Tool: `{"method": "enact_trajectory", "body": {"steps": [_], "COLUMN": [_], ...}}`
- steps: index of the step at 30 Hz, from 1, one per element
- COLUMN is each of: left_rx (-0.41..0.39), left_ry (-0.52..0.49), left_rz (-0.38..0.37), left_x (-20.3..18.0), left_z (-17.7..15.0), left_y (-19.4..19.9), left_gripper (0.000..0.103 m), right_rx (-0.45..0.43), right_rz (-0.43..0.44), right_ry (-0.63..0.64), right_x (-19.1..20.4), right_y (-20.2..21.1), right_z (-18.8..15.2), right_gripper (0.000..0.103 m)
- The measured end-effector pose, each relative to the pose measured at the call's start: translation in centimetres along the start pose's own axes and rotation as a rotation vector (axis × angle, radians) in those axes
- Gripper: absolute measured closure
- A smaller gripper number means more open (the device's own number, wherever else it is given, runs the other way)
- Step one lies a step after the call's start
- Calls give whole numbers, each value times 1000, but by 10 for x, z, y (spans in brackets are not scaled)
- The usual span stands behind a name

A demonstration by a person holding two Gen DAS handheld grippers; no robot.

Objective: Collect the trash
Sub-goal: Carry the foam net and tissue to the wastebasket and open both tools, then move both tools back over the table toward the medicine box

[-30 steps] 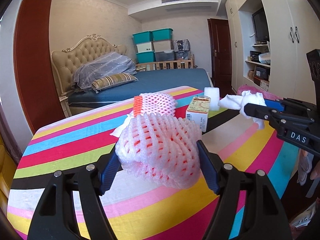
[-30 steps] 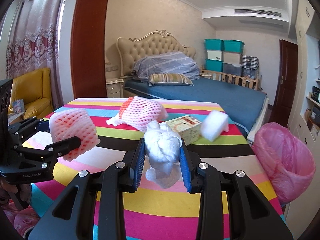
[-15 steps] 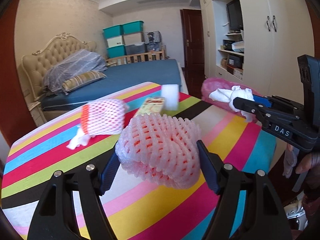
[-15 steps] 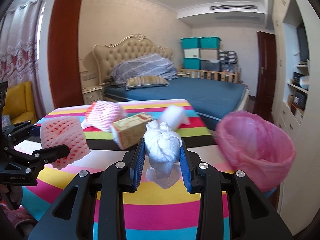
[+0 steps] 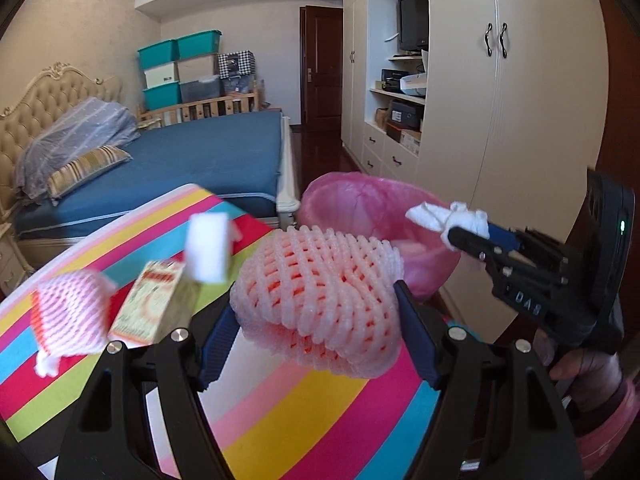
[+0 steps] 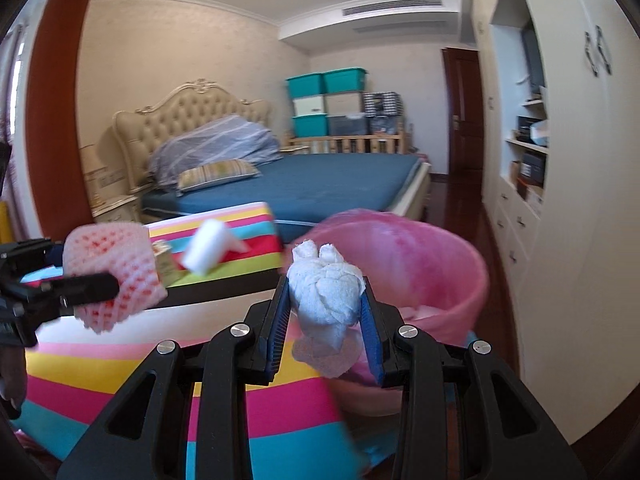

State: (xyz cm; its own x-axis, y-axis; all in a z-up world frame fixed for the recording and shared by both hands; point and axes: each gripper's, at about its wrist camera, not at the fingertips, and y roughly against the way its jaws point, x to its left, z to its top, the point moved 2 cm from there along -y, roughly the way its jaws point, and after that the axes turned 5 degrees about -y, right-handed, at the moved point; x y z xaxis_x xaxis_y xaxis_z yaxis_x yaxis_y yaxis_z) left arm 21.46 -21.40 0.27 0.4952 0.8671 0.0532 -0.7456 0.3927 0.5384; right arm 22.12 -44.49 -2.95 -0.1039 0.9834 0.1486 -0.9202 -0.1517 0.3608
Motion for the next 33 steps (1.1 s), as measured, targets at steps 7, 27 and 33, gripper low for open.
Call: {"method": "enact_trajectory", "body": {"steps": [7,27,33], "left_rx": [32,-25,-65], "left_ry": [70,212,75], "left_rz": [-67,-62,121], "left_x": [-4,-1,22], "left_z": [50,111,74], "left_y": [-63,-126,-75], "left_gripper": [30,5,5], "right_rx": [6,13,-17], "right_rz": [-69,-91,-74], "right_ry": [10,28,-13], "right_x": [-34,-58,-49], "right_y": [-27,-53,-24], "right_z": [16,7,8], "right_gripper": [68,29,26]}}
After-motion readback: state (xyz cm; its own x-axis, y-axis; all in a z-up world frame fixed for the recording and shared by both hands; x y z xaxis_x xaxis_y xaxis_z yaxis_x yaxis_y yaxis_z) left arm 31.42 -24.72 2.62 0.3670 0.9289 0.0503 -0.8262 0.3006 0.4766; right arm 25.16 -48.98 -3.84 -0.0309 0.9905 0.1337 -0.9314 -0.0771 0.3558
